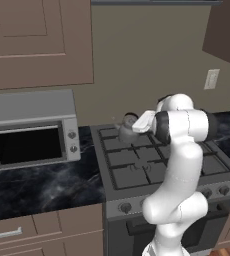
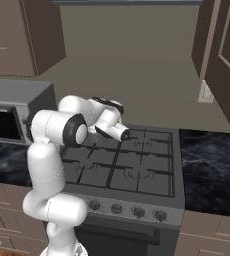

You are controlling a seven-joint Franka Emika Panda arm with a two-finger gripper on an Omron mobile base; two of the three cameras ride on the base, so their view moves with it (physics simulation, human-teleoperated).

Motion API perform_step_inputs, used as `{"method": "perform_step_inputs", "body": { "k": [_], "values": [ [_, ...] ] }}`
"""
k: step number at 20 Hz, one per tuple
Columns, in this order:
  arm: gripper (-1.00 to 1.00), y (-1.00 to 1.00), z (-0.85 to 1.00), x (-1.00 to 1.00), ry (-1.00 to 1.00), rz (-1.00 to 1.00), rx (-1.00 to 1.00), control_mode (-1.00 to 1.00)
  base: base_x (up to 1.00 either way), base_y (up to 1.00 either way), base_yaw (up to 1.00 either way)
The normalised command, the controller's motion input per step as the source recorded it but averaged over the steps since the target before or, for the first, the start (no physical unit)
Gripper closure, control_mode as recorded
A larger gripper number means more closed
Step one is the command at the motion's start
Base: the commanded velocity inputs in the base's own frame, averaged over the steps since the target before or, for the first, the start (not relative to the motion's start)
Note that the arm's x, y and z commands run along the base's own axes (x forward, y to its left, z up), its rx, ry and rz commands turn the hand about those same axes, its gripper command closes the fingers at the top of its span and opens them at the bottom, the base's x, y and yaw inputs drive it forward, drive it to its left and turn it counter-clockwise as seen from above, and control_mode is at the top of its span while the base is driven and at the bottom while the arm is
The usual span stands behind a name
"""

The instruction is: Pick the kettle from the cabinet and place it on a stove burner. Then pick the pot from the counter and place it on another stove burner. Finally, turn both burners on.

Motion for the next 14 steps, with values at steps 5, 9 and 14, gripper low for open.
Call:
{"method": "perform_step_inputs", "body": {
  "k": [5,9,14],
  "values": [
    [1.00,0.00,-0.16,0.20,0.00,0.00,0.00,-1.00,0.00,0.00,0.00],
    [1.00,0.04,-0.16,0.08,0.00,0.01,0.00,-1.00,0.00,0.00,0.00],
    [-1.00,0.13,-0.15,0.03,0.00,0.01,0.00,-1.00,0.00,0.00,0.00]
  ]
}}
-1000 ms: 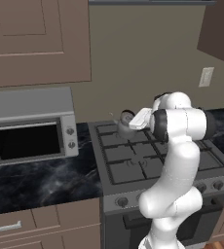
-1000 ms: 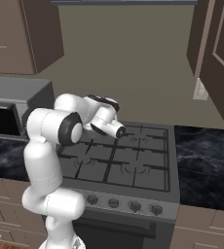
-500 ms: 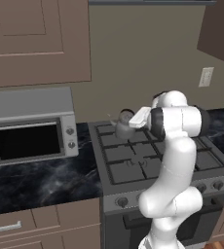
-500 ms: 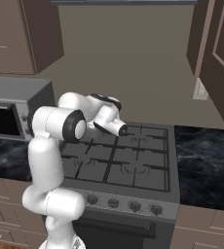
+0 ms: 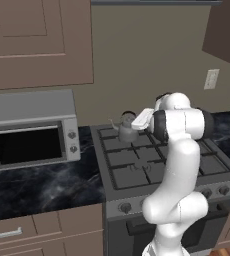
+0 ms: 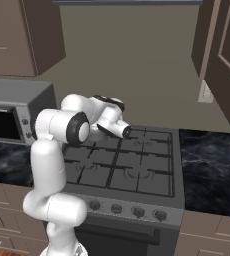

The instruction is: Pick the kettle from the cabinet and place it on a stove burner. Then pick the pot from the counter and place it on another stove burner. Finally, turn both burners on.

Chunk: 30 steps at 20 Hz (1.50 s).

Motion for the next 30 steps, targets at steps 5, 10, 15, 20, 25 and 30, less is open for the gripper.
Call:
{"method": "perform_step_inputs", "body": {
  "k": [5,10,15,20,25,30],
  "values": [
    [-1.00,0.02,-0.03,0.02,-0.01,0.01,0.00,-1.00,0.00,0.00,0.00],
    [-1.00,0.00,-0.05,0.00,-0.01,0.02,0.00,-1.00,0.00,0.00,0.00],
    [-1.00,0.01,0.00,0.00,-0.01,0.02,0.00,-1.00,0.00,0.00,0.00],
    [-1.00,0.00,0.00,0.00,0.00,0.03,0.00,-1.00,0.00,0.00,0.00],
    [-1.00,0.00,0.00,-0.01,0.00,0.01,0.00,-1.00,0.00,0.00,0.00],
    [-1.00,0.00,0.01,-0.06,-0.01,0.00,0.00,-1.00,0.00,0.00,0.00]
  ]
}}
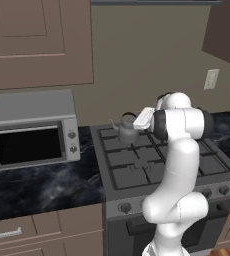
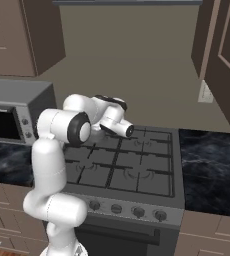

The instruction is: Pick the kettle from the cabinet and place it on a stove burner. Then pick the pot from the counter and place it on another stove burner. Finally, turn both burners on.

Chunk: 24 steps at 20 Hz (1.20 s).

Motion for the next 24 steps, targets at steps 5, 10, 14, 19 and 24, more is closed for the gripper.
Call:
{"method": "perform_step_inputs", "body": {
  "k": [5,10,14,19,24],
  "values": [
    [-1.00,0.00,0.09,-0.19,-0.05,0.00,0.00,-1.00,0.00,0.00,0.00],
    [-1.00,0.00,0.14,-0.22,-0.06,0.00,0.00,-1.00,0.00,0.00,0.00],
    [-1.00,0.00,0.21,-0.26,-0.04,0.00,0.00,-1.00,0.00,0.00,0.00],
    [-1.00,0.00,0.35,-0.29,0.00,0.00,-0.02,-1.00,0.00,0.00,0.00],
    [-1.00,0.00,0.41,-0.24,0.00,0.00,-0.08,-1.00,0.00,0.00,0.00]
  ]
}}
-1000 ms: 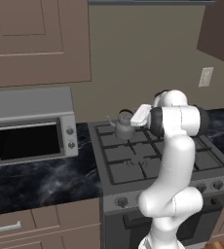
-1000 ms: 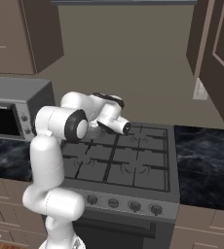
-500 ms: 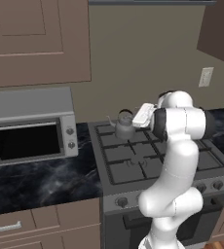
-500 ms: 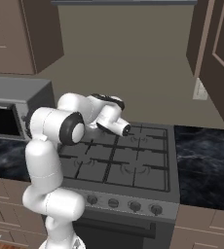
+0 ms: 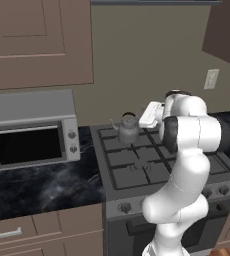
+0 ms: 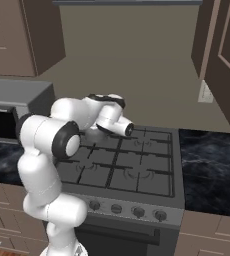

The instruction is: Pick the kettle from the cabinet and place it on a stove burner. Then pick the pot from the counter and place it on another stove burner. Finally, turn both burners on.

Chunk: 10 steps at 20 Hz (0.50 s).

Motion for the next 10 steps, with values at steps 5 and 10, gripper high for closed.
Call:
{"method": "perform_step_inputs", "body": {
  "k": [5,10],
  "values": [
    [-1.00,0.00,0.43,-0.23,0.00,0.00,-0.12,-1.00,0.00,0.00,0.00],
    [-1.00,0.00,0.40,-0.25,-0.03,0.00,-0.15,-1.00,0.00,0.00,0.00]
  ]
}}
